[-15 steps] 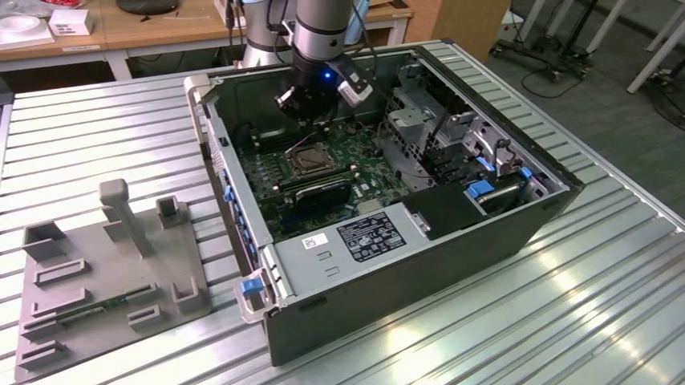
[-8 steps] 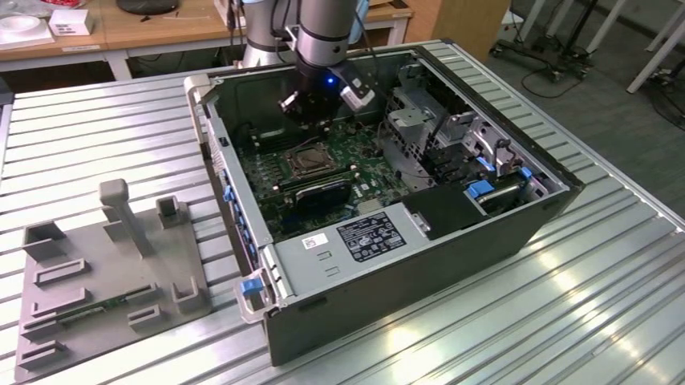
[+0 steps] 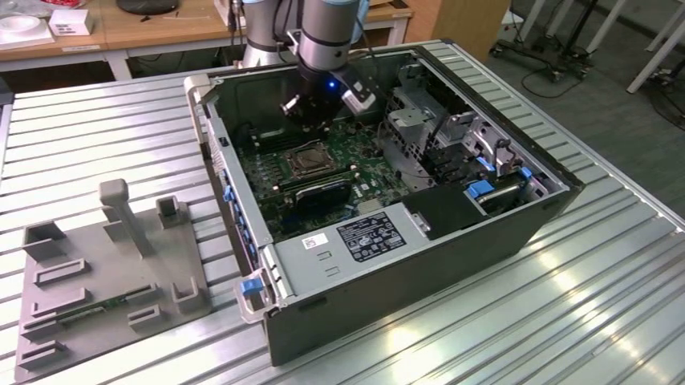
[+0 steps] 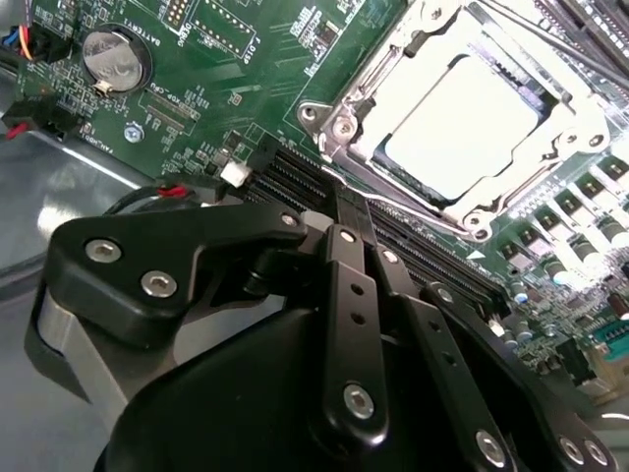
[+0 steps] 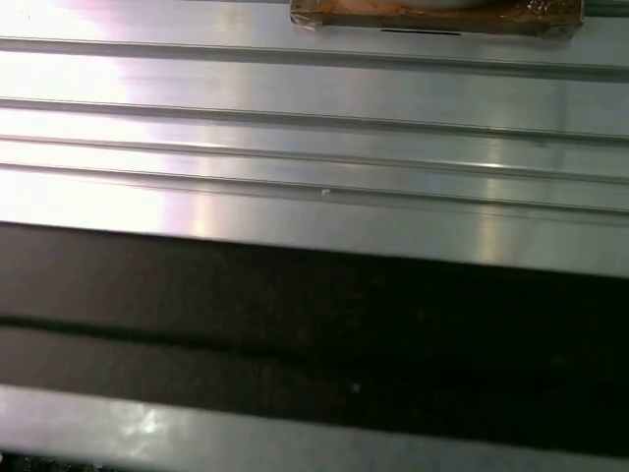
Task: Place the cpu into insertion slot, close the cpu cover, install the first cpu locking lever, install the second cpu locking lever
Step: 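Install the first cpu locking lever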
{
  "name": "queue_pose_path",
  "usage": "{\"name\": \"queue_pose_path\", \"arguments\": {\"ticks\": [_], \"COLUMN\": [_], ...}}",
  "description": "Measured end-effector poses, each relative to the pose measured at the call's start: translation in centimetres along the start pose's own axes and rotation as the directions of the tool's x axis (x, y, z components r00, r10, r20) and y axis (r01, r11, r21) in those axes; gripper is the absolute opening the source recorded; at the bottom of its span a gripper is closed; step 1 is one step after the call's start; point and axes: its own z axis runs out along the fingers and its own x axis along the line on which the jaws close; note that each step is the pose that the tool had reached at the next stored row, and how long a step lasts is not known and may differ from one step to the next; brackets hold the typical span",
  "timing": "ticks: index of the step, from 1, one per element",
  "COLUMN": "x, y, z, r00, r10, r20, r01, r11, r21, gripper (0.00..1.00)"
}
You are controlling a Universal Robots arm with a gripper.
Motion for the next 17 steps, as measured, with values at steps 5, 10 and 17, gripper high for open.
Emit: {"name": "queue_pose_path", "arguments": {"ticks": [5, 10, 17], "x": [-0.12, -0.12, -0.1], "y": [-0.09, -0.1, 0.13], "z": [0.33, 0.34, -1.3], "r00": [1.0, 1.0, 1.0], "r10": [-0.005, -0.005, -0.005], "r20": [-0.0032, -0.0036, -0.0036], "r01": [0.005, 0.005, 0.005], "r11": [1.0, 1.0, 1.0], "r21": [0.0019, 0.0055, 0.0055], "gripper": [0.11, 0.11, 0.11]}}
